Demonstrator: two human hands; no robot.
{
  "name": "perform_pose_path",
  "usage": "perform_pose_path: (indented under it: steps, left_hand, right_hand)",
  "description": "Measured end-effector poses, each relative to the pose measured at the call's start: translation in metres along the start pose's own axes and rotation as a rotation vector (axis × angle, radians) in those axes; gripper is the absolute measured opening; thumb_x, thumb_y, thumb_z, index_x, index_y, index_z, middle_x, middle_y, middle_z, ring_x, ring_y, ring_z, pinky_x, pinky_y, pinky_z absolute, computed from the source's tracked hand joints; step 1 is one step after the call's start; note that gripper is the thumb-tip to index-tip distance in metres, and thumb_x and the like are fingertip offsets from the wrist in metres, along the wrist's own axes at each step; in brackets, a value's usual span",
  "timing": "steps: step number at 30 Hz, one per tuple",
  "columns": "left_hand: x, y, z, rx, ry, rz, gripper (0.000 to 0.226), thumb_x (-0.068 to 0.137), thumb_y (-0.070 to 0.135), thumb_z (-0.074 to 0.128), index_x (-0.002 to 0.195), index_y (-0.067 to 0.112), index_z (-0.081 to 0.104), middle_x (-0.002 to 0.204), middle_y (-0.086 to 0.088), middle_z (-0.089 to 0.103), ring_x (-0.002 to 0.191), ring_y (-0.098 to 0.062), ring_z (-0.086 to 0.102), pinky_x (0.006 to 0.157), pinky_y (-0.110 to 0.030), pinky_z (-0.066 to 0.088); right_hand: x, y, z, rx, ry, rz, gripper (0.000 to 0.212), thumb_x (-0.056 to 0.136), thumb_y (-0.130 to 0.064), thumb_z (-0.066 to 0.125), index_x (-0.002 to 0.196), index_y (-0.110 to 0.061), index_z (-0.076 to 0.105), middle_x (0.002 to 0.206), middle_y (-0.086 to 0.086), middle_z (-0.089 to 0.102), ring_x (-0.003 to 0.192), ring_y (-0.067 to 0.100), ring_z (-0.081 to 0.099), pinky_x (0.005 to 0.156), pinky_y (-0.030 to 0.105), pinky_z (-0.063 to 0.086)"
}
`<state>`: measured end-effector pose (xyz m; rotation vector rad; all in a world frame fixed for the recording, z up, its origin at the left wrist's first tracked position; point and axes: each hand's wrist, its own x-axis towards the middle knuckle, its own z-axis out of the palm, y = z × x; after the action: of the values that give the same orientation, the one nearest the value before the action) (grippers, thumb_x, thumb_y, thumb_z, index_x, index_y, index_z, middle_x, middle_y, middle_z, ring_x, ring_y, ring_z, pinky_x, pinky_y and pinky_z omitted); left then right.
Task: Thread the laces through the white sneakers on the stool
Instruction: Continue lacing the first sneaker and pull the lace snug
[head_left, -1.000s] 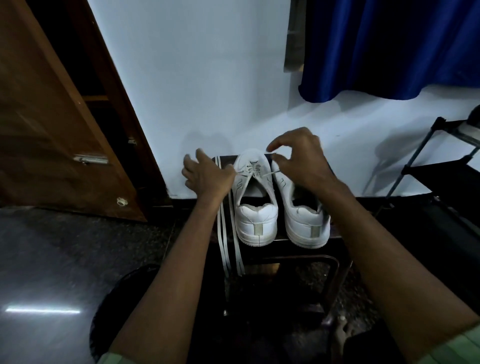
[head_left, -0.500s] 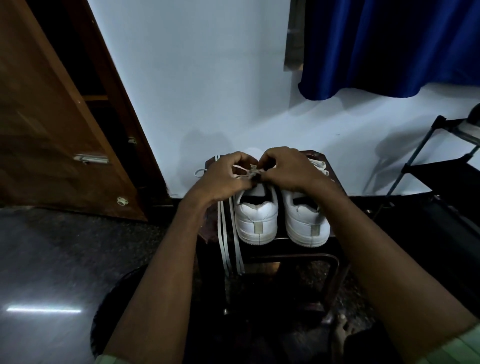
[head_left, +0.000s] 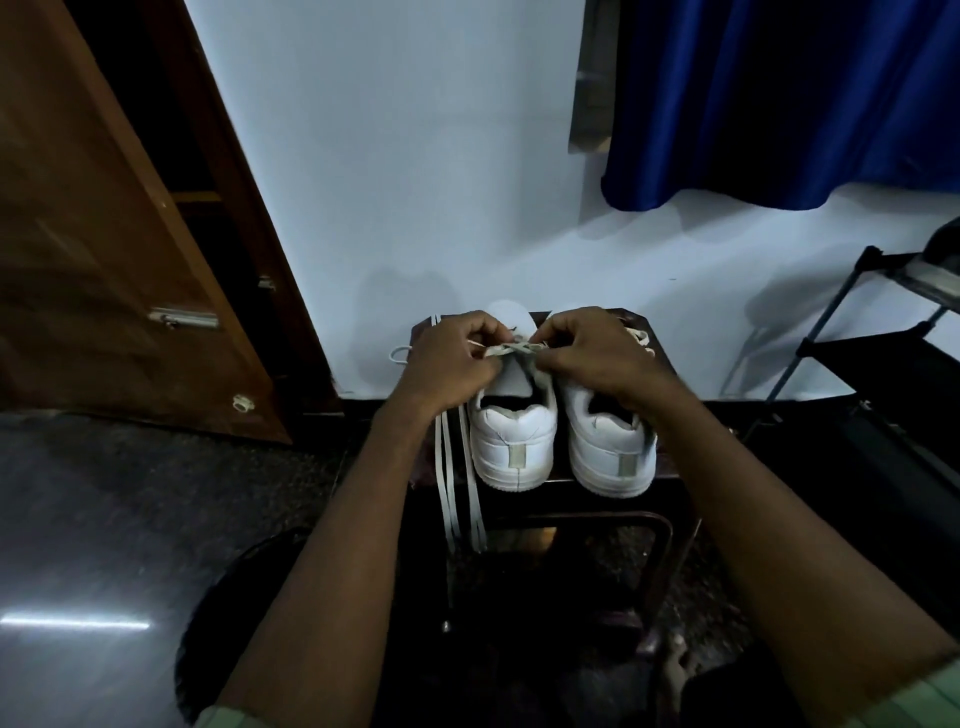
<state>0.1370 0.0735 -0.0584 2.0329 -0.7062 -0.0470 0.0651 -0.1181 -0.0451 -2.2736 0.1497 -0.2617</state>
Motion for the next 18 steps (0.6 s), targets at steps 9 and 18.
perform_pose_path:
  steps: [9, 18]
  left_hand:
    - [-0.005, 0.003, 0.007, 0.406, 0.181, 0.283, 0.02, 0.083, 0.045, 0.077, 0.098, 0.037, 0.067, 0.1, 0.021, 0.069, 0.083, 0.002, 0.067, 0.08, -0.032, 0.051]
    - [0.0, 0.003, 0.013, 0.366, 0.183, 0.301, 0.012, 0.083, 0.019, 0.068, 0.086, 0.029, 0.064, 0.092, 0.014, 0.065, 0.088, -0.003, 0.061, 0.078, -0.034, 0.049]
  right_hand:
    - [0.003, 0.001, 0.0, -0.027, -0.03, -0.039, 0.007, 0.086, -0.023, 0.076, 0.086, -0.019, 0.081, 0.084, 0.0, 0.078, 0.09, 0.021, 0.072, 0.08, 0.04, 0.056]
    - [0.002, 0.001, 0.003, -0.048, -0.012, -0.064, 0.013, 0.089, -0.029, 0.074, 0.082, -0.019, 0.079, 0.079, -0.002, 0.077, 0.081, 0.015, 0.072, 0.072, 0.033, 0.054]
